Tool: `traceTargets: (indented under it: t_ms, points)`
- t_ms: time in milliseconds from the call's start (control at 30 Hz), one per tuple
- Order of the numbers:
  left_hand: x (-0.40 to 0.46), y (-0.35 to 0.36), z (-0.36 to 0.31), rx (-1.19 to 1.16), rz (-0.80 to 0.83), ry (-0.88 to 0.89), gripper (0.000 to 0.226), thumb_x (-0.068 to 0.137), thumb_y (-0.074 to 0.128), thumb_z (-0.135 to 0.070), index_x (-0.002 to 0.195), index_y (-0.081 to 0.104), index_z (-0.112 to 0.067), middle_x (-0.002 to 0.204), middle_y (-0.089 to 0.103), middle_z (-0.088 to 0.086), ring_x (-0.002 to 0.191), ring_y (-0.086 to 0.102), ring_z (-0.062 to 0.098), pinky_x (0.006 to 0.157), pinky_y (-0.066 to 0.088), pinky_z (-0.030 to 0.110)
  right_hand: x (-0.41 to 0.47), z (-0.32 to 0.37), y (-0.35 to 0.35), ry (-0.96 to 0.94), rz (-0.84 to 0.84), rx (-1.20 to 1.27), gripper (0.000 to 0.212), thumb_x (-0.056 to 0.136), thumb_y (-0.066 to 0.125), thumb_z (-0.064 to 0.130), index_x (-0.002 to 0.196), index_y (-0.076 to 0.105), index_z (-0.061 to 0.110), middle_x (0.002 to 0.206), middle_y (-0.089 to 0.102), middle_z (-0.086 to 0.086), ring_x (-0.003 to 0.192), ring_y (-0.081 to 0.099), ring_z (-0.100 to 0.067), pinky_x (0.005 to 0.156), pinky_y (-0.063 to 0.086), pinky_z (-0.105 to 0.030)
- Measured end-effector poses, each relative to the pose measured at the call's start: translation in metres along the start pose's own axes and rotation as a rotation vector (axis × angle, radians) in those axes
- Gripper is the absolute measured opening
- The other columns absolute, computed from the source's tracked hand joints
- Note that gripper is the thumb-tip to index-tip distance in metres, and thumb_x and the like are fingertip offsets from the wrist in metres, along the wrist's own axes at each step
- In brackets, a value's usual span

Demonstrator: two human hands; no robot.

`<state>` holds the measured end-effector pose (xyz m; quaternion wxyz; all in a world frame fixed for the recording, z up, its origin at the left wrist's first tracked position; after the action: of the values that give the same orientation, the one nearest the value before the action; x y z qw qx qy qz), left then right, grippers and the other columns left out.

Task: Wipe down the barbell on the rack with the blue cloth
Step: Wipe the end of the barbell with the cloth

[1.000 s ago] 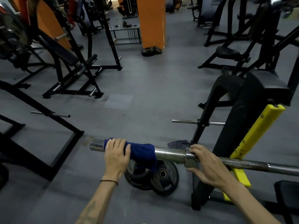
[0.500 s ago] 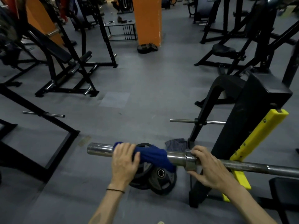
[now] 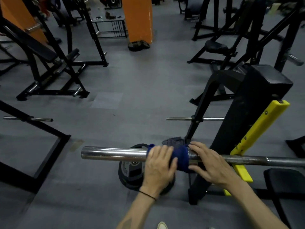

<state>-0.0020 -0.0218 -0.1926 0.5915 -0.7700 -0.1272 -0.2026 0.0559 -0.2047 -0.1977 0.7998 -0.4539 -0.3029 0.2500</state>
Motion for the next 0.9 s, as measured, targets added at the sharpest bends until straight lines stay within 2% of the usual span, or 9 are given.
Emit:
traceTargets:
  t_ms: [100,233,300,433,533,600,667,800,900]
  points:
    - [-0.011,-0.027,0.065,0.042,-0.088,-0.111,0.037,0.100,0.046,-0.039,0.111,0.066,-0.010,0.106,0.064,0.007,0.098,0.057,0.030,0.102,0.041,0.044,0.001,0.004,-0.004,-0.043,-0.007,-0.018,0.081,0.085,0.065,0.061,0.149,0.035,0.020,0.149,0.040,0.001,0.119,0.053,-0.013,0.097,0.047,-0.032]
    - [-0.019,-0.039,0.094,0.137,-0.094,-0.284,0.037,0.100,0.044,-0.037,0.105,0.068,-0.010,0.103,0.065,0.008,0.098,0.058,0.032,0.106,0.038,0.047,-0.001,0.003,-0.003,-0.049,-0.045,-0.020,0.074,0.089,0.059,0.062,0.146,0.040,0.020,0.146,0.049,0.000,0.125,0.051,-0.015,0.104,0.043,-0.035]
    - [-0.010,-0.028,0.065,0.123,-0.095,-0.339,0.034,0.101,0.043,-0.037,0.099,0.067,-0.014,0.097,0.065,0.005,0.095,0.057,0.031,0.107,0.038,0.049,-0.001,0.003,-0.001,-0.038,-0.070,-0.004,0.069,0.095,0.052,0.062,0.147,0.041,0.018,0.144,0.055,-0.004,0.129,0.052,-0.016,0.111,0.039,-0.037]
    - [0.013,0.009,-0.040,0.011,-0.060,-0.202,0.034,0.103,0.036,-0.031,0.108,0.067,-0.017,0.104,0.066,0.000,0.101,0.058,0.025,0.109,0.038,0.046,0.004,0.004,-0.003,0.003,-0.102,-0.042,0.059,0.103,0.038,0.057,0.145,0.046,0.017,0.137,0.065,-0.006,0.122,0.062,-0.019,0.108,0.037,-0.035]
    - [0.013,0.011,-0.050,0.005,-0.052,-0.148,0.036,0.105,0.033,-0.030,0.115,0.065,-0.015,0.109,0.065,0.000,0.104,0.057,0.022,0.109,0.038,0.043,0.002,0.002,-0.004,0.030,-0.038,0.031,0.067,0.103,0.032,0.062,0.154,0.039,0.019,0.156,0.047,-0.001,0.139,0.045,-0.010,0.116,0.028,-0.027]
    - [0.007,0.006,-0.033,0.056,0.005,-0.021,0.038,0.106,0.034,-0.034,0.122,0.062,-0.014,0.112,0.062,0.001,0.105,0.054,0.023,0.107,0.040,0.041,-0.002,0.000,-0.003,-0.025,0.054,0.067,0.074,0.098,0.049,0.061,0.158,0.027,0.024,0.162,0.032,0.003,0.144,0.034,-0.008,0.119,0.027,-0.028]
    - [0.000,-0.007,0.001,0.110,-0.026,-0.007,0.036,0.104,0.039,-0.034,0.118,0.064,-0.011,0.109,0.062,0.004,0.101,0.054,0.026,0.102,0.042,0.042,-0.005,-0.002,-0.002,-0.063,0.131,0.051,0.085,0.090,0.066,0.055,0.156,0.021,0.027,0.160,0.029,0.005,0.141,0.038,-0.014,0.118,0.035,-0.035]
    - [-0.013,-0.039,0.069,0.223,-0.126,-0.201,0.037,0.101,0.041,-0.029,0.104,0.070,-0.005,0.099,0.067,0.010,0.093,0.056,0.032,0.096,0.043,0.047,-0.003,-0.006,-0.003,-0.046,0.064,0.043,0.084,0.081,0.084,0.040,0.144,0.030,0.025,0.151,0.043,-0.001,0.128,0.055,-0.025,0.104,0.051,-0.047]
    - [0.000,-0.027,0.042,0.150,-0.124,-0.303,0.034,0.100,0.039,-0.028,0.091,0.069,-0.013,0.088,0.065,0.004,0.084,0.056,0.031,0.091,0.045,0.050,-0.004,0.002,-0.005,-0.077,-0.016,0.055,0.084,0.075,0.090,0.033,0.140,0.038,0.020,0.144,0.053,-0.005,0.120,0.063,-0.028,0.101,0.054,-0.048]
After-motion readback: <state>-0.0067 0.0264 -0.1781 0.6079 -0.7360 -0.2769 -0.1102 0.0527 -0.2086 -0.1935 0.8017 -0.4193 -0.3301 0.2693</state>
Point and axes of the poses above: each hand's wrist, its own x-axis towards the middle knuckle, its own y-axis out of the palm, z = x × y, the point moved 7 cm from there along x, towards the middle knuckle
